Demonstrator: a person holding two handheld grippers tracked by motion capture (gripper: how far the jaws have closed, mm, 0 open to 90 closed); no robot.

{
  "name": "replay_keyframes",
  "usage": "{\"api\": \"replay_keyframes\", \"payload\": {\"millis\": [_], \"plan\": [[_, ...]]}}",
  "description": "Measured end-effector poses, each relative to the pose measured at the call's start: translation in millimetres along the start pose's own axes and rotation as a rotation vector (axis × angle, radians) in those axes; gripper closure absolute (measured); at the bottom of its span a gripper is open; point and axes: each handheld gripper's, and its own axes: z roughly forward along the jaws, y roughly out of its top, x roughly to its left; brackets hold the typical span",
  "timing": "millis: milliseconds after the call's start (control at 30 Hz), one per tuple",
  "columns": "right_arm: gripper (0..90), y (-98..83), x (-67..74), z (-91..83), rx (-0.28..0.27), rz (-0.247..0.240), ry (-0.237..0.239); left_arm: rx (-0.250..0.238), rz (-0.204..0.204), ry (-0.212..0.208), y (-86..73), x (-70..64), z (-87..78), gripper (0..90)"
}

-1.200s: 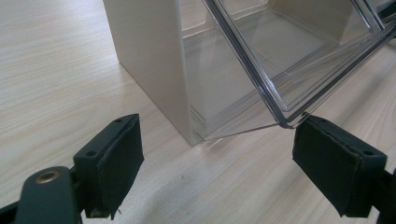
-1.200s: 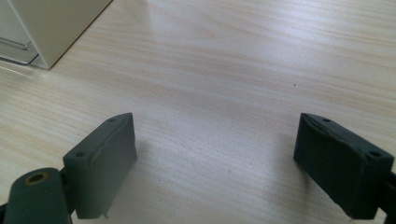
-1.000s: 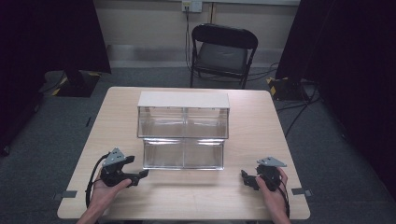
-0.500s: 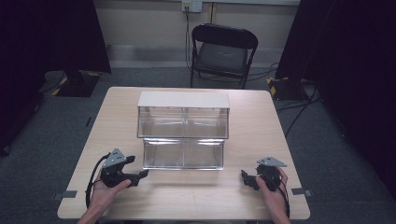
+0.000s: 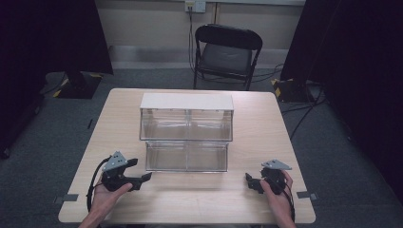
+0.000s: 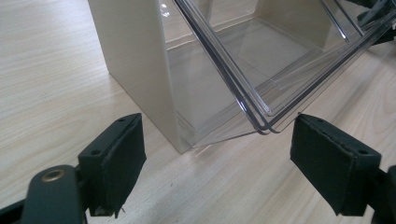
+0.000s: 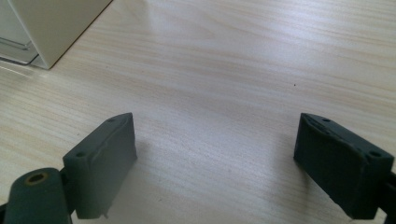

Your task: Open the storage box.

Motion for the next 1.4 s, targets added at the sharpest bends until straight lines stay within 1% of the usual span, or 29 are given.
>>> {"api": "replay_keyframes", "payload": {"millis": [100, 167, 500, 600, 800, 1033, 1100, 1133, 1200, 1233, 1333, 1400], "plan": [[12.1, 0.0, 0.0, 0.1, 0.0, 0.001, -0.002, -0.011, -0.003, -0.007, 0.3, -1.2, -0.9, 17.7], [12.1, 0.0, 0.0, 0.1, 0.0, 0.001, -0.002, -0.015, 0.012, 0.0, 1.4, -2.7, -1.8, 17.7], [12.1, 0.0, 0.0, 0.0, 0.0, 0.0, -0.001, -0.023, 0.006, -0.012, 2.6, -3.5, -1.0, 16.7], [12.1, 0.0, 0.0, 0.0, 0.0, 0.0, 0.0, -0.018, 0.007, -0.01, 3.3, -3.7, -1.7, 16.5], [12.1, 0.0, 0.0, 0.1, 0.0, 0.001, -0.002, -0.026, 0.009, -0.02, 4.6, -4.5, -2.3, 16.0], [12.1, 0.0, 0.1, 0.1, 0.0, 0.001, -0.003, -0.03, 0.018, -0.015, 6.0, -5.7, -3.0, 16.1], [12.1, 0.0, 0.0, 0.1, 0.0, -0.001, -0.001, -0.033, 0.014, -0.016, 6.3, -6.6, -3.4, 16.1], [12.1, 0.0, 0.1, 0.1, 0.0, 0.001, -0.002, -0.037, 0.021, -0.006, 6.5, -6.7, -3.9, 16.8], [12.1, 0.0, 0.1, 0.1, 0.0, 0.001, -0.002, -0.054, 0.012, 0.0, 7.4, -6.6, -5.2, 19.5], [12.1, 0.0, 0.1, 0.1, 0.0, 0.001, -0.002, -0.054, 0.012, 0.0, 7.4, -6.6, -5.2, 20.4], [12.1, 0.0, 0.0, 0.0, 0.0, 0.0, 0.0, -0.066, 0.003, -0.005, 8.7, -6.1, -6.5, 19.2], [12.1, 0.0, 0.0, 0.0, 0.0, 0.0, -0.001, -0.064, 0.006, -0.003, 8.6, -5.8, -6.4, 19.1]]}}
